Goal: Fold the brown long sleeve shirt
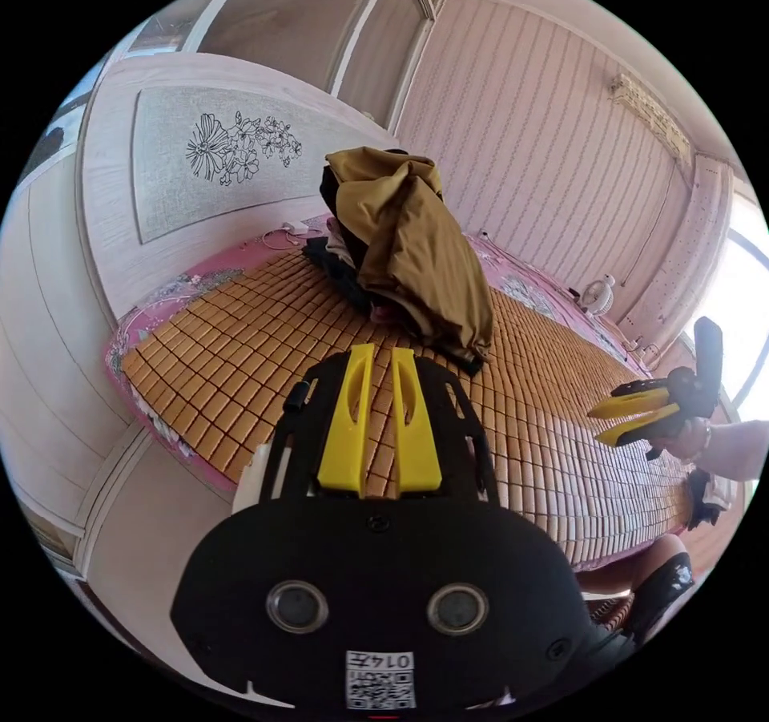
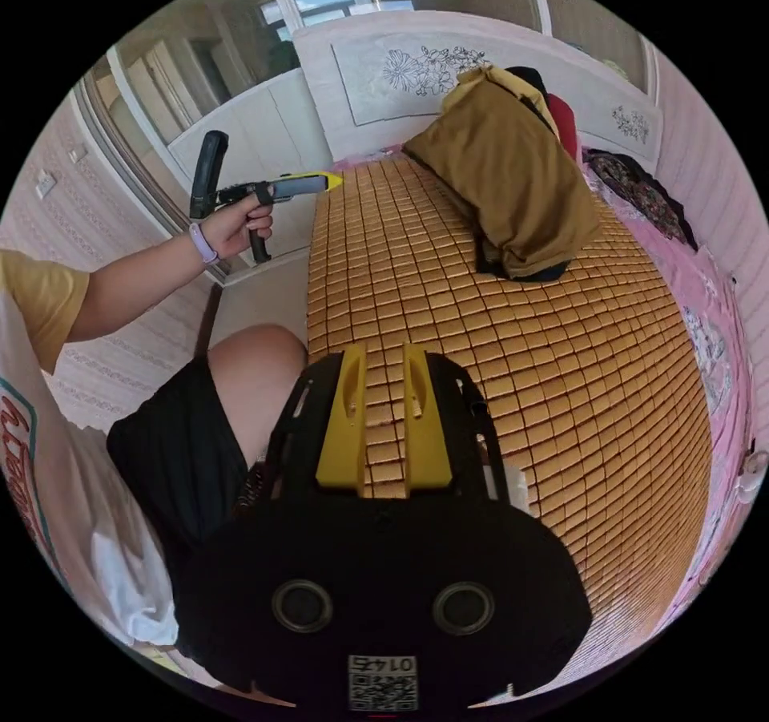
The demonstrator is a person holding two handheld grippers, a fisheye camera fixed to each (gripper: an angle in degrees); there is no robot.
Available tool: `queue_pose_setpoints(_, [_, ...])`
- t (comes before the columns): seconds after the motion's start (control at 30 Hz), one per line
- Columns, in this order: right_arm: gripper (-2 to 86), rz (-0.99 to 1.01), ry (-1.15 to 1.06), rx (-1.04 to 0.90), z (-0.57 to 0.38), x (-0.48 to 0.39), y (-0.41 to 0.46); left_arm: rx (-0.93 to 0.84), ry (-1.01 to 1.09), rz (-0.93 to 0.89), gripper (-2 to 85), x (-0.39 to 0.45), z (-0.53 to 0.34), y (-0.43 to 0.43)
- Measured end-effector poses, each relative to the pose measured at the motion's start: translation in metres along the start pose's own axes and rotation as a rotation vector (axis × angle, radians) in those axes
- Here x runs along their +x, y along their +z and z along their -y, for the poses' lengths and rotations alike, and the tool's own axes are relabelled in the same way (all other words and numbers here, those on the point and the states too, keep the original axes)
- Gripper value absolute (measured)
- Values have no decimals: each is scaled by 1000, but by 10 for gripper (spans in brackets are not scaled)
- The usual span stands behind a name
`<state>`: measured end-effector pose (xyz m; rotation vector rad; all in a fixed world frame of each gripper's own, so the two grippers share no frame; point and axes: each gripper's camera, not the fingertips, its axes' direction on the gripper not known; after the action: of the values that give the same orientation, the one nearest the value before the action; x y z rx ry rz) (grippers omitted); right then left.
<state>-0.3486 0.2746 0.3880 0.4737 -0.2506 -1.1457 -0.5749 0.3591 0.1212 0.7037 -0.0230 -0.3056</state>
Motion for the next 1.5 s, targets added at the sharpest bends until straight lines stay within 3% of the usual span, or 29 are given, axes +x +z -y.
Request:
queue_pose_setpoints(0.13, [153,-111,-93,63,84,17,29,-4,-5,-35,74,-20,36,28])
queue_pose_setpoints(0.33, [162,-254,15,106,162,56,86,4,25,-19,81,-22,75,47])
queue_pose_setpoints(0.43, [130,-106,225,100,191,83,101,-41,32,17,26,-20,81,48])
queue_pose_setpoints(0.53, [26,-21,360,112,192,109,94,-52,51,57,-5,-11,82,32])
queue_pose_setpoints(0.7, [-5,84,291,174,132,126,25,34,212,-7,-8,25,65,-44])
queue_pose_setpoints(0.9, [-4,132,433,384,-29,123,-99,97,247,-166,-9,67,23,-145])
queue_pose_setpoints(1.1, [-3,2,573,544,-176,54,-192,163,369,-357,-10,117,18,-239])
queue_pose_setpoints(1.3, [-2,-112,662,898,-282,-15,-274,303,472,-595,-10,159,56,-309])
queue_pose_setpoints(1.4, [-2,-142,612,977,-302,-31,-309,362,487,-654,-10,177,92,-319])
queue_pose_setpoints(1.5, [-1,-235,580,911,-294,-19,-333,300,415,-611,-10,203,137,-270])
